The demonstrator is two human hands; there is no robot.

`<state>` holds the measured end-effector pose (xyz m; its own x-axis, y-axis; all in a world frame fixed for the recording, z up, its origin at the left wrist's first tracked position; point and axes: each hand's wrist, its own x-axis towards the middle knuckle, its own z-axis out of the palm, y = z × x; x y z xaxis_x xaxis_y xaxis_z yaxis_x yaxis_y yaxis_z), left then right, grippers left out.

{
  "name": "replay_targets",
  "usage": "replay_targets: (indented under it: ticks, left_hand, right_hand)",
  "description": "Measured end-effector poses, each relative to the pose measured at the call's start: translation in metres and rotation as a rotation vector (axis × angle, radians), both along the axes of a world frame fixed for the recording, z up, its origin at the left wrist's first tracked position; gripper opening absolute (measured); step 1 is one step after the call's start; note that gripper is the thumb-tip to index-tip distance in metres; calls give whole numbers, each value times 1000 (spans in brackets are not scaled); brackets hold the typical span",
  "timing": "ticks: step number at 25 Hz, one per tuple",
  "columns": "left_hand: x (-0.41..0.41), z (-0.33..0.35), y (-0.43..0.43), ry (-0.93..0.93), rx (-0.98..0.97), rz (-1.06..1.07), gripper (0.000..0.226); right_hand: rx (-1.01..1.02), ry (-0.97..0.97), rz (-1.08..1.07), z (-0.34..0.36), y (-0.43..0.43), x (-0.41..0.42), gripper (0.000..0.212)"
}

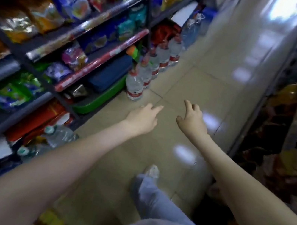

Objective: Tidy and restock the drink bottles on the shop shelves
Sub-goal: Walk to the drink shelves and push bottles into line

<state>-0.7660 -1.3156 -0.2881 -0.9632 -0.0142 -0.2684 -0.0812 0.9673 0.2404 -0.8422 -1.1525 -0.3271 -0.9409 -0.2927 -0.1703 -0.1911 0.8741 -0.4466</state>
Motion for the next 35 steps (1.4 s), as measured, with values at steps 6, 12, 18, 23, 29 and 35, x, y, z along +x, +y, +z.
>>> replay_targets:
  ticks: [6, 12, 18, 23, 29, 35]
  left_hand:
    - [-187, 14, -32, 15, 67, -118, 53]
    - [-399, 4, -34, 17, 91, -318, 52]
    - [-636, 9, -8, 17, 91, -582, 53]
    - [-810, 21, 67, 11, -6, -926, 53]
    - [-1011, 11, 163, 10, 55, -996, 56]
    - [-1235, 13, 203, 49, 133, -858, 58]
  right_hand:
    - [35, -2, -105, 16, -30, -169, 65]
    - [31, -39, -271, 18, -36, -340, 64]
    - [17, -24, -559, 37, -7, -520, 68]
    - [63, -120, -568, 44, 59, -645, 77]
    - [59, -114, -765, 41, 147, -841, 76]
    - [37, -148, -766, 46, 191, -1081, 78]
